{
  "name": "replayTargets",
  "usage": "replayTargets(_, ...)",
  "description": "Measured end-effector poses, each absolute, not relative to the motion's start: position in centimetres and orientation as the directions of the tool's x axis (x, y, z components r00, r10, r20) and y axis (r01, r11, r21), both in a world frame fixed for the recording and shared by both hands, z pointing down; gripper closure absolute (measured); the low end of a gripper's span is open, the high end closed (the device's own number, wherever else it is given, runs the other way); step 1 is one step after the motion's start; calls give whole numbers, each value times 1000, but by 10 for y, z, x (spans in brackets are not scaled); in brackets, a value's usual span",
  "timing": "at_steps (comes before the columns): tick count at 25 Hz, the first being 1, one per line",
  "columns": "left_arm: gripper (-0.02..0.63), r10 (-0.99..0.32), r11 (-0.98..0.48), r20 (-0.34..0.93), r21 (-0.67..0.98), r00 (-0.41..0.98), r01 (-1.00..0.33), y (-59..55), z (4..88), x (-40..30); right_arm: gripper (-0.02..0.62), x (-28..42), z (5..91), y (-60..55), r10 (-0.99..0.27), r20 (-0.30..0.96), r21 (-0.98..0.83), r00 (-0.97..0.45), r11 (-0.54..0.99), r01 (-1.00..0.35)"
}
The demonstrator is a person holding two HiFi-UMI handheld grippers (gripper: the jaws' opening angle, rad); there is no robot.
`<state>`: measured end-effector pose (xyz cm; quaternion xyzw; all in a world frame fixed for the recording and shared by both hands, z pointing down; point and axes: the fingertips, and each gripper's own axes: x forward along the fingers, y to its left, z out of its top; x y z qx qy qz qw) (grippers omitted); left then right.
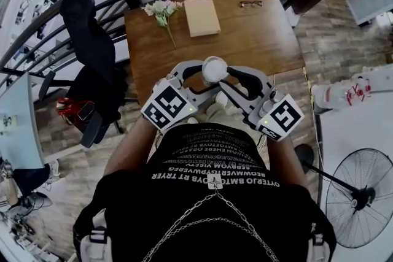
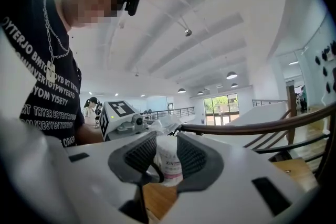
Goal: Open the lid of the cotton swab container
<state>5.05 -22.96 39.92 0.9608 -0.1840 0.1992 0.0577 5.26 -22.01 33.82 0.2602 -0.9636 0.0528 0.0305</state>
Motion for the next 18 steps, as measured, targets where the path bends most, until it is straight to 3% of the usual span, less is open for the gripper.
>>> replayTargets(4,348,-355,-917,378,36,855,-397,-232,398,51,465,53,335,-221,-506,69,-101,-860,854,-510)
replayTargets(8,350,-377,-914,434,-29,818,-405,-231,408,53,466,45,332,-217,-496,105,-55,-862,863,-503)
replayTargets(18,351,-393,-896,453,6,800,-444,-235,408,55,471,14,342,-201,-464,182,60,-867,885,-461)
